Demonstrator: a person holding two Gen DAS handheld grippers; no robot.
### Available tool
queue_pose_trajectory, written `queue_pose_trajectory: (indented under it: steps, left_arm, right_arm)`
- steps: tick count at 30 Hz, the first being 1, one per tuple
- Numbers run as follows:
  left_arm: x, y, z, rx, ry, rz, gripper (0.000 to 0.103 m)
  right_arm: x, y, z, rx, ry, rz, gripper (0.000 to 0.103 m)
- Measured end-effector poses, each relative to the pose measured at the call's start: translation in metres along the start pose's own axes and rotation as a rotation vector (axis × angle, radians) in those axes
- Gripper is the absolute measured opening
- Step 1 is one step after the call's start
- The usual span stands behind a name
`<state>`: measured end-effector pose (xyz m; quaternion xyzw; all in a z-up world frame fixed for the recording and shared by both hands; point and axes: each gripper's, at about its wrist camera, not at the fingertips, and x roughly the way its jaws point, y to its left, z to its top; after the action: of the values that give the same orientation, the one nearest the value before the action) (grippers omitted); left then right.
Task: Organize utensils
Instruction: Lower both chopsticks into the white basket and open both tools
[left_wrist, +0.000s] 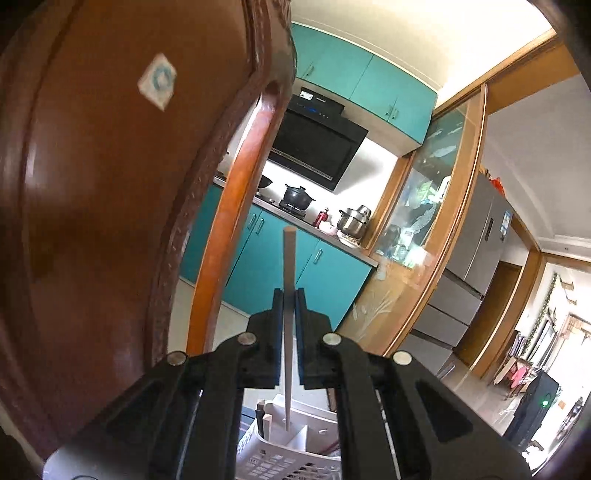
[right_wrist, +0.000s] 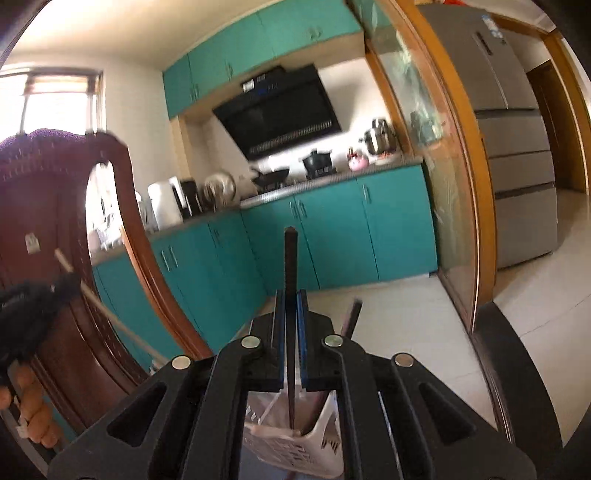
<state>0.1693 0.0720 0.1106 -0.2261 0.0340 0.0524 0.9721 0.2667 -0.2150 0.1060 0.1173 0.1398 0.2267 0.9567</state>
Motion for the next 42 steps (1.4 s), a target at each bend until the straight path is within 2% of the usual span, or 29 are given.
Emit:
queue_pose_trajectory:
  steps: [2,6,8,9,10,12,15,20,24,27,28,29,31,33,34,37,42]
  left_arm:
    - [0.011,-0.002,-0.010,0.032,0.016,0.023,0.007]
    - [0.035,-0.003,-0.030,0.064,0.097,0.047,0.007]
    - [0.038,-0.005,-0.033,0.081,0.122,0.052,0.007]
    - [0.040,-0.005,-0.034,0.086,0.129,0.052,0.007]
    - [0.040,-0.006,-0.034,0.090,0.134,0.050,0.007]
    - [0.037,-0.003,-0.035,0.092,0.130,0.049,0.008]
    - [0.030,-0.001,-0.034,0.084,0.129,0.040,0.016]
    - [0.014,0.003,-0.041,0.086,0.119,0.024,0.019]
    - [-0.009,0.008,-0.063,0.098,0.102,0.041,0.019]
    - [-0.008,0.017,-0.103,0.149,0.198,0.090,0.019]
    - [-0.005,0.021,-0.117,0.170,0.252,0.120,0.019]
    - [0.004,0.030,-0.133,0.170,0.343,0.160,0.019]
    - [0.019,0.047,-0.145,0.115,0.479,0.169,0.019]
    - [0.029,0.059,-0.152,0.079,0.557,0.167,0.019]
    - [0.033,0.064,-0.156,0.081,0.591,0.189,0.019]
    - [0.040,0.070,-0.164,0.101,0.631,0.244,0.019]
    - [0.038,0.081,-0.175,0.109,0.662,0.294,0.019]
  right_arm:
    - [0.005,-0.002,-0.006,0.014,0.048,0.008,0.007]
    - [0.008,-0.009,-0.012,0.052,0.100,0.020,0.008]
    - [0.004,-0.010,-0.011,0.054,0.101,0.018,0.018]
    - [0.001,-0.010,-0.010,0.052,0.098,0.016,0.028]
    - [-0.002,-0.010,-0.010,0.051,0.092,0.014,0.033]
    - [-0.012,-0.011,-0.005,0.052,0.073,0.018,0.033]
    - [-0.028,-0.012,0.002,0.029,0.043,0.016,0.035]
    - [-0.058,-0.018,0.006,-0.017,-0.005,-0.060,0.043]
    - [-0.066,-0.050,-0.016,0.069,0.016,-0.137,0.043]
    - [-0.052,-0.084,-0.053,0.196,0.132,-0.230,0.044]
    - [-0.045,-0.092,-0.067,0.241,0.189,-0.244,0.044]
    - [-0.032,-0.099,-0.089,0.295,0.281,-0.224,0.044]
    - [-0.014,-0.093,-0.119,0.295,0.392,-0.193,0.044]
    - [0.000,-0.074,-0.140,0.238,0.466,-0.185,0.044]
    - [0.009,-0.060,-0.150,0.202,0.504,-0.158,0.044]
    - [0.026,-0.030,-0.170,0.123,0.570,-0.118,0.044]
    - [0.046,0.003,-0.196,0.024,0.631,-0.128,0.044]
